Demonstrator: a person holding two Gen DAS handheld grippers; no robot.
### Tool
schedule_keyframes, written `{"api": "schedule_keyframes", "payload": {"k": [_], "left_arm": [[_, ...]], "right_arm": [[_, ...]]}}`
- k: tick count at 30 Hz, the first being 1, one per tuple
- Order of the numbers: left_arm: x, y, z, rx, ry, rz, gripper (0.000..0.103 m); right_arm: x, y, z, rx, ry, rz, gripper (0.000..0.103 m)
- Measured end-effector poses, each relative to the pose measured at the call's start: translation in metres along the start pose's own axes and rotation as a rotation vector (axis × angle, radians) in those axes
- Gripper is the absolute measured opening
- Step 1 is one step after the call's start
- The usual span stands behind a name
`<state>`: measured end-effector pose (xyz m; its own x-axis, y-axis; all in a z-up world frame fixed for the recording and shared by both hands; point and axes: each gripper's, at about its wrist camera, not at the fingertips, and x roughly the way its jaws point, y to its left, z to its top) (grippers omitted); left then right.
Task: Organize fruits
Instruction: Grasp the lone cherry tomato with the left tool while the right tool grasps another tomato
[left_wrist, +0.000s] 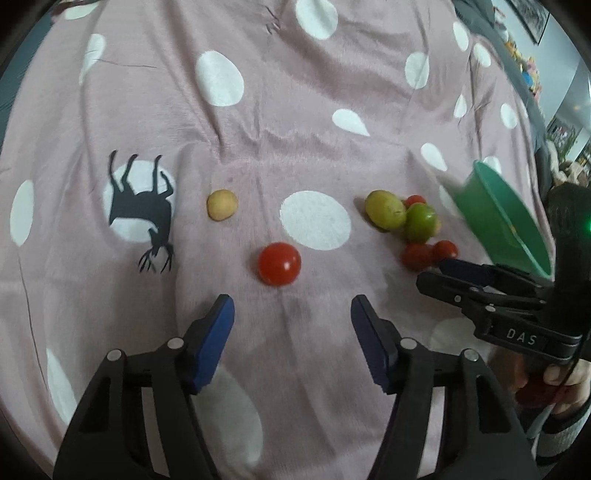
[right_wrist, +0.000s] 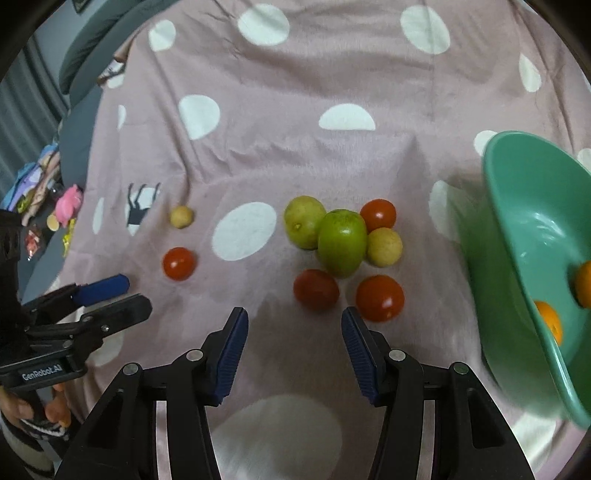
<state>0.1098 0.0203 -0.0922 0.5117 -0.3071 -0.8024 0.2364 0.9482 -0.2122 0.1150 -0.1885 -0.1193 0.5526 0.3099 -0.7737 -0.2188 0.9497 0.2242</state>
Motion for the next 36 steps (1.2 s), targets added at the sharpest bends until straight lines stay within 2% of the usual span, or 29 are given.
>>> {"api": "schedule_keyframes", "payload": {"k": [4, 7, 12, 16, 23, 30, 36], "left_arm": [[0.017, 0.0, 0.012, 0.02, 0.029, 0.021, 0.06], [0.029, 0.0, 0.018, 0.038, 0.055, 0.036, 0.052], [0.044, 0.001, 0.023, 0.066, 0.092, 0.07, 0.038], [0.047, 0.002, 0.024, 0.081, 0.082, 0.096, 0.03], [0.041, 0.008, 0.023, 0.043, 0.08, 0.068, 0.029], [-0.002, 0.004, 0.007, 0.017, 0.034, 0.021, 0.029], [-0.03, -0.012, -0.015, 0.01, 0.026, -0.018, 0.029]], "right_arm": [[0.013, 0.0, 0.01, -0.017, 0.036, -0.027, 0.056], [0.02, 0.002, 0.015, -0.031, 0.054, -0.042, 0.054], [0.026, 0.007, 0.02, -0.069, 0.056, -0.078, 0.042], [0.026, 0.004, 0.021, -0.07, 0.046, -0.089, 0.031], [0.02, -0.003, 0.016, -0.031, 0.032, -0.041, 0.03], [-0.016, 0.0, -0.002, -0.004, -0.03, 0.049, 0.03], [-0.046, 0.003, -0.018, 0.003, -0.071, 0.082, 0.03]]}}
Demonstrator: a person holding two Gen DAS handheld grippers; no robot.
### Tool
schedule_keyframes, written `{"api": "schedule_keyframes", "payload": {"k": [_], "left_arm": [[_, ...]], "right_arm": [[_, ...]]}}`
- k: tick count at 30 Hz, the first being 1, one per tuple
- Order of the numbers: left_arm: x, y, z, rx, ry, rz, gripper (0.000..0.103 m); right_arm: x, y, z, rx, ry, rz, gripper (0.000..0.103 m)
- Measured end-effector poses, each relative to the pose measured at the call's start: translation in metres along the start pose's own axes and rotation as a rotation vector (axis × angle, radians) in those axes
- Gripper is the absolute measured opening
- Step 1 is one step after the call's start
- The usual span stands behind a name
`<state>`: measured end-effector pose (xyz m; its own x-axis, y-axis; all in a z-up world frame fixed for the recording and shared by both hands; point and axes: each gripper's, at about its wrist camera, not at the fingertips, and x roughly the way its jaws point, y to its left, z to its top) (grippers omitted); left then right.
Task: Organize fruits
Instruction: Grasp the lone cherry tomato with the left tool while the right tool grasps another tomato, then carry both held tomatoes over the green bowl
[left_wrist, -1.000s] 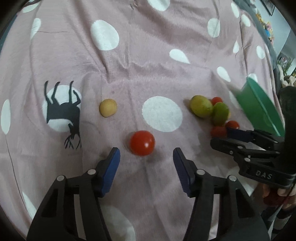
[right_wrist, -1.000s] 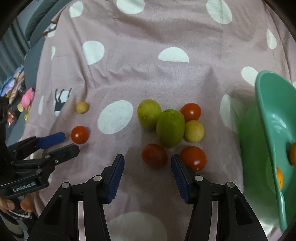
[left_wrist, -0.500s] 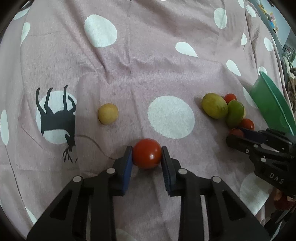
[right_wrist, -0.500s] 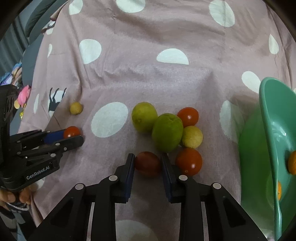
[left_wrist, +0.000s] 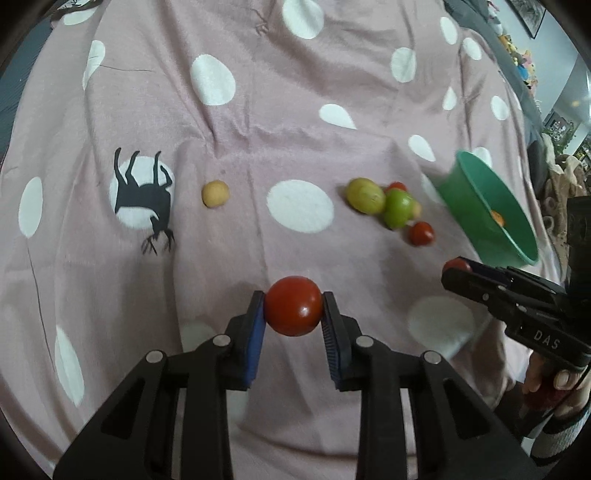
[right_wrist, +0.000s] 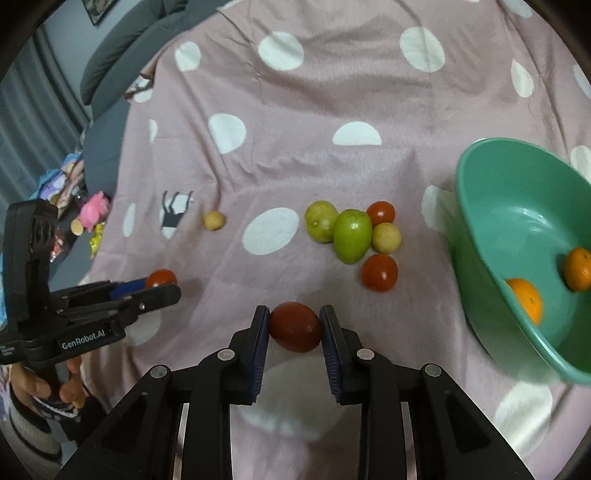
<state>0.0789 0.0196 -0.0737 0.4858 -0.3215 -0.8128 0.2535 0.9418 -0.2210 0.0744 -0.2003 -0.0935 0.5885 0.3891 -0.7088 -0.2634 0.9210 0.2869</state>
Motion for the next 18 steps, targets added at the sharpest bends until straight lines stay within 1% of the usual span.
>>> {"api": "schedule_keyframes", "payload": {"k": [8, 18], "left_arm": [[-0.017, -0.032, -0.014, 0.024, -0.003, -0.018, 0.029], [-0.032, -0.069, -0.011, 0.102, -0.028, -0.023, 0.029]], "right_arm": [[-0.036, -0.002, -0.016, 0.02, -0.059, 0.001, 0.03], [-0.07, -0.021, -0.026, 0.068, -0.135, -0.016, 0.03]]}}
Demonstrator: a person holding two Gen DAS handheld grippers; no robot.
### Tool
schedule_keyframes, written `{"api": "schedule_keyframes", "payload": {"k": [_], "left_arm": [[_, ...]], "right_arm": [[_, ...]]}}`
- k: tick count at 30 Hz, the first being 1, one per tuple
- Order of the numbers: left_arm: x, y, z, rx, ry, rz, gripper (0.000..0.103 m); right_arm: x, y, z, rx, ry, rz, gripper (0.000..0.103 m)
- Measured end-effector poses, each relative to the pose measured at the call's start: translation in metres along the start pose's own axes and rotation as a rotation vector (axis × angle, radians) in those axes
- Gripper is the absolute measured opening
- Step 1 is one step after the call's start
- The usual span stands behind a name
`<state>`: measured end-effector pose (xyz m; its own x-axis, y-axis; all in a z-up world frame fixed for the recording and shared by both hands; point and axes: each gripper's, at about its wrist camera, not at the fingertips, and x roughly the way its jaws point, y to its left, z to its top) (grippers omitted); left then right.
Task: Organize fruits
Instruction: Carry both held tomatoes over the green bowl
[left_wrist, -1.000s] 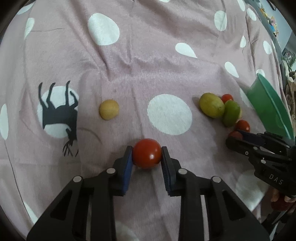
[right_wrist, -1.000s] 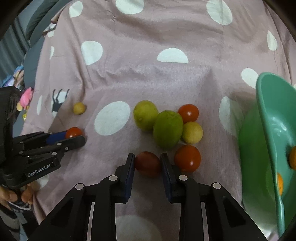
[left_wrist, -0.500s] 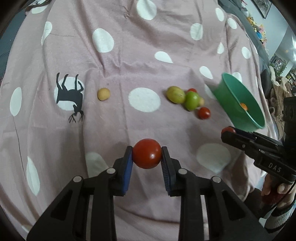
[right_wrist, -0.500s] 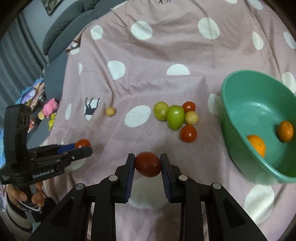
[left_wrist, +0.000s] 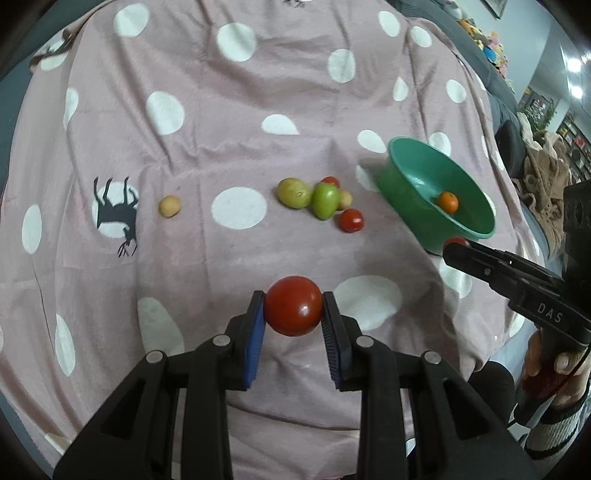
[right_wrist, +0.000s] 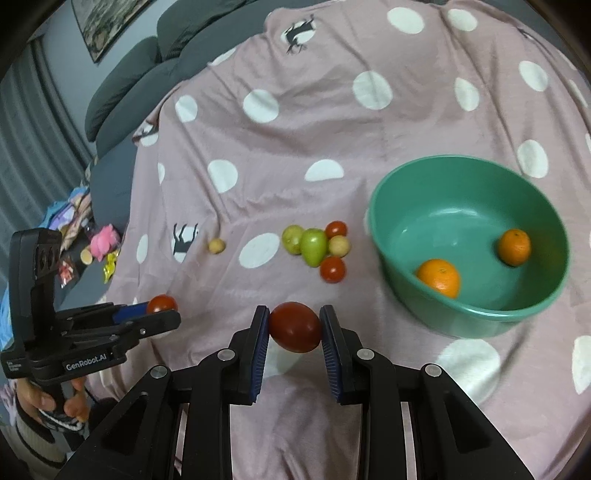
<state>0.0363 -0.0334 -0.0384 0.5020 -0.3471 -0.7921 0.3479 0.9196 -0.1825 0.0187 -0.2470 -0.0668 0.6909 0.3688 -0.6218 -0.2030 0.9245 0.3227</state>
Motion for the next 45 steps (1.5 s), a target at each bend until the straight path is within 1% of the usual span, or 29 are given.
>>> {"api": "schedule_keyframes", "payload": {"k": [12, 24, 31, 39, 45], "left_arm": [[0.0, -0.046, 0.019, 0.107, -0.015, -0.013, 0.029], [0.019, -0.1, 0.047, 0.225, -0.024, -0.054, 0.029], [0.041, -0.138, 0.067, 0.303, -0.041, -0.087, 0.029], [0.07, -0.175, 0.088, 0.376, -0.06, -0.116, 0.029], [0.099, -0.184, 0.094, 0.393, -0.029, -0.109, 0.029]], "right_arm": [[-0.028, -0.027, 0.0, 0.057, -0.077, -0.024, 0.03], [-0.039, -0.059, 0.001, 0.114, -0.126, -0.049, 0.03], [-0.042, -0.079, 0.004, 0.151, -0.15, -0.077, 0.03], [-0.046, -0.104, 0.013, 0.168, -0.18, -0.148, 0.03], [-0.039, -0.117, 0.017, 0.163, -0.173, -0.206, 0.03]]}}
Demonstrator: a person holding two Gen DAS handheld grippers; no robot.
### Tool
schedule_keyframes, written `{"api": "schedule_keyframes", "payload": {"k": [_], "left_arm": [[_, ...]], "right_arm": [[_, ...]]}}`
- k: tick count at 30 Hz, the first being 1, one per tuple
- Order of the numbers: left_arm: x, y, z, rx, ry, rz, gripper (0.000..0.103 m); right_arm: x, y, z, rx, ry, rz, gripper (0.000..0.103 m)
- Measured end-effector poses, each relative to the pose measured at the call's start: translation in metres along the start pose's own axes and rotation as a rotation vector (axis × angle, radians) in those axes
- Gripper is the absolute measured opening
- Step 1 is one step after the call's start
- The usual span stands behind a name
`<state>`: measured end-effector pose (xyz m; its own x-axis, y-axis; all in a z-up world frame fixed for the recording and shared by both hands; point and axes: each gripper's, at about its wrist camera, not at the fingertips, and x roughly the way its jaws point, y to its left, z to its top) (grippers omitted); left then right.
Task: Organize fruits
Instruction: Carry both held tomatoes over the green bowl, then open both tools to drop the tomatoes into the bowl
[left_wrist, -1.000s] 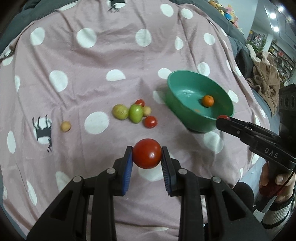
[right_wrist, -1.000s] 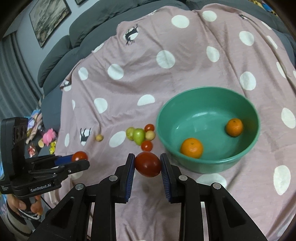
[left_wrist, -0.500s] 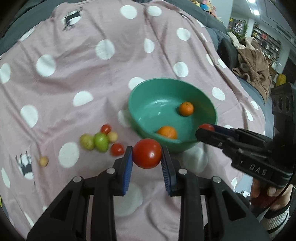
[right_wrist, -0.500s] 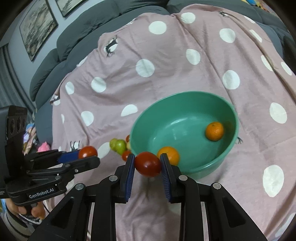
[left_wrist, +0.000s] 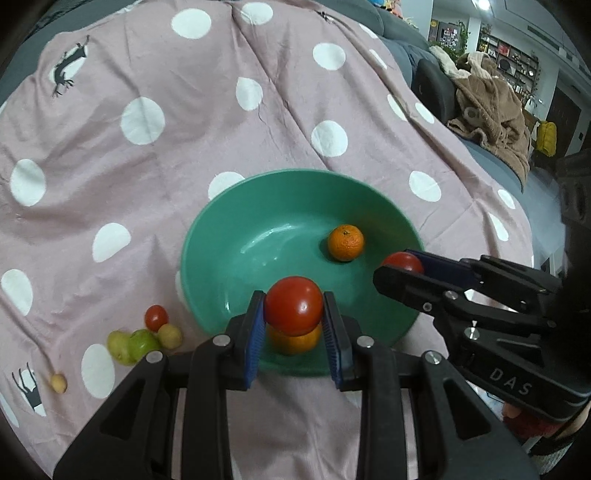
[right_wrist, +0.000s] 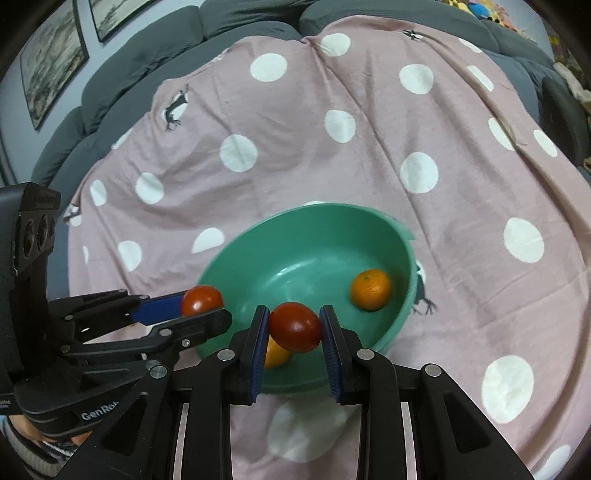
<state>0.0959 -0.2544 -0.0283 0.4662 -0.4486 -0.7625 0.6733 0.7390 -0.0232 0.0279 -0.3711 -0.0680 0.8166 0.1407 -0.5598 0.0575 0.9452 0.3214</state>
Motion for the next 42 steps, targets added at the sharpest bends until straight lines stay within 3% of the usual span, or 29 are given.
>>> {"api": "schedule_keyframes", "payload": {"k": [10, 13, 19, 21, 23, 27, 34, 38, 42], "left_arm": [[0.022, 0.001, 0.0, 0.009, 0.021, 0.032, 0.03], [0.021, 0.004, 0.0, 0.008, 0.012, 0.051, 0.036], [0.009, 0.016, -0.003, -0.034, -0.013, 0.069, 0.061], [0.0, 0.021, -0.007, -0.056, -0.026, 0.074, 0.08], [-0.014, 0.031, -0.017, -0.093, -0.044, 0.073, 0.082], [-0.04, 0.061, -0.053, -0.2, -0.03, 0.08, 0.089], [-0.08, 0.123, -0.146, -0.519, 0.044, 0.034, 0.096], [-0.105, 0.147, -0.186, -0.683, 0.016, -0.031, 0.098], [-0.129, 0.158, -0.206, -0.78, -0.042, -0.055, 0.098]], "right_arm": [[0.021, -0.003, 0.005, -0.032, 0.028, -0.082, 0.03], [0.024, -0.003, 0.005, -0.033, 0.034, -0.096, 0.03], [0.018, -0.005, 0.006, -0.013, 0.027, -0.117, 0.044], [0.012, -0.005, 0.005, 0.0, 0.017, -0.104, 0.044], [0.006, -0.002, 0.002, 0.006, 0.006, -0.089, 0.044], [-0.008, 0.004, -0.01, 0.006, -0.003, -0.035, 0.045], [-0.019, 0.025, -0.035, -0.019, 0.047, 0.045, 0.045], [-0.018, 0.047, -0.044, -0.058, 0.087, 0.081, 0.045], [-0.012, 0.075, -0.052, -0.107, 0.133, 0.113, 0.045]]}}
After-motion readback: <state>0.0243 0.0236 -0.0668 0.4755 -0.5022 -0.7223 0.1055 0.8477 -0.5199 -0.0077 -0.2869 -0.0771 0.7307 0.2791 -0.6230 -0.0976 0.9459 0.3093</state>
